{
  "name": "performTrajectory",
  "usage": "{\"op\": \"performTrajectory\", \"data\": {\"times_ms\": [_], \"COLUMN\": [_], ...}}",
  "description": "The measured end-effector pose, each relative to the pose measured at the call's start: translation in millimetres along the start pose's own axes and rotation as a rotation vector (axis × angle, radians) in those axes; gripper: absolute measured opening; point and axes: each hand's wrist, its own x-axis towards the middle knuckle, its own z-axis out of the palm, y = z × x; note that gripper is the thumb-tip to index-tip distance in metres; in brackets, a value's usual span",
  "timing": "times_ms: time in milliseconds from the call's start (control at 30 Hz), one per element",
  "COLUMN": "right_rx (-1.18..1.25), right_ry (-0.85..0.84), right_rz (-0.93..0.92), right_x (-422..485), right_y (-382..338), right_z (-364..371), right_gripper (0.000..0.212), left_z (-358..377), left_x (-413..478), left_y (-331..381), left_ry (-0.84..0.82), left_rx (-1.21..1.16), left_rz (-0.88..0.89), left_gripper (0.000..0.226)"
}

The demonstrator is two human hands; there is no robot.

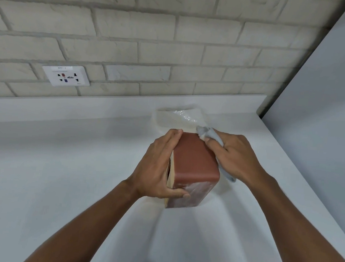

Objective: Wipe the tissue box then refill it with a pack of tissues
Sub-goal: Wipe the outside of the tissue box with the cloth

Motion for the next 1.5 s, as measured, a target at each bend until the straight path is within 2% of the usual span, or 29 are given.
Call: {"op": "performTrajectory", "data": {"times_ms": [100, 200, 333, 467, 600, 667, 733, 800, 867, 933, 1000, 1067, 1167, 1300, 1400, 1500], "right_rx": [0.072, 0.052, -0.124, 0.012, -0.142, -0.068, -0.052, -0.168, -0.158, -0.122, -0.136, -0.216, -0.163, -0.185, -0.191, -0.231], "right_ry": [-0.022, 0.016, -0.043, -0.017, -0.112, -0.113, -0.032, -0.053, -0.167, -0.182, -0.102, -0.144, -0.237, -0.087, -0.103, -0.095], "right_rz": [-0.093, 0.015, -0.195, 0.057, -0.194, -0.102, -0.003, -0.105, -0.254, -0.217, -0.120, -0.189, -0.310, -0.233, -0.351, -0.291], "right_x": [-7.5, 4.1, 2.6, 11.0, -3.8, -5.5, -1.1, -7.2, -18.5, -16.0, -7.0, -10.1, -20.1, -11.1, -26.0, -19.1], "right_y": [1.4, 1.5, -9.4, -3.9, -18.7, -16.4, -14.4, -23.2, -28.8, -22.8, -19.3, -29.2, -32.9, -32.6, -39.7, -35.8], "right_z": [-0.5, -4.1, 1.6, -8.1, 6.4, 2.8, -0.8, 3.0, 10.1, 8.4, 4.6, 8.2, 12.0, 2.6, 13.7, 4.4], "right_gripper": [0.030, 0.028, 0.032, 0.035, 0.043, 0.042, 0.032, 0.033, 0.043, 0.050, 0.052, 0.052, 0.048, 0.036, 0.045, 0.044], "left_z": [0.8, -0.3, 0.9, 0.1, 2.3, 1.2, -0.4, 0.7, 3.7, 4.5, 4.0, 3.7, 3.9, 3.5, 2.4, 2.1], "left_x": [1.6, 2.2, 0.7, 0.2, -2.0, -1.4, -0.4, -0.9, -2.1, -1.1, -0.1, -1.8, -3.0, -0.5, -1.9, 0.6], "left_y": [0.2, 0.2, 1.7, 1.3, 1.2, 1.4, 2.3, 3.1, 2.7, 1.2, 0.9, 0.8, -0.1, -0.5, -0.5, 0.0], "left_ry": [-0.005, -0.010, -0.003, -0.013, -0.013, 0.000, 0.002, -0.005, 0.006, 0.018, 0.024, 0.025, 0.020, 0.025, 0.020, 0.032], "left_rx": [-0.013, -0.017, -0.015, -0.006, 0.006, 0.019, 0.027, 0.017, -0.012, -0.030, -0.039, -0.044, -0.074, -0.081, -0.101, -0.110], "left_rz": [-0.020, -0.027, -0.023, -0.036, -0.049, -0.032, -0.024, -0.026, -0.029, -0.031, -0.039, -0.047, -0.054, -0.062, -0.069, -0.059], "left_gripper": [0.139, 0.139, 0.139, 0.140, 0.144, 0.145, 0.148, 0.151, 0.151, 0.151, 0.151, 0.153, 0.154, 0.155, 0.157, 0.156]}}
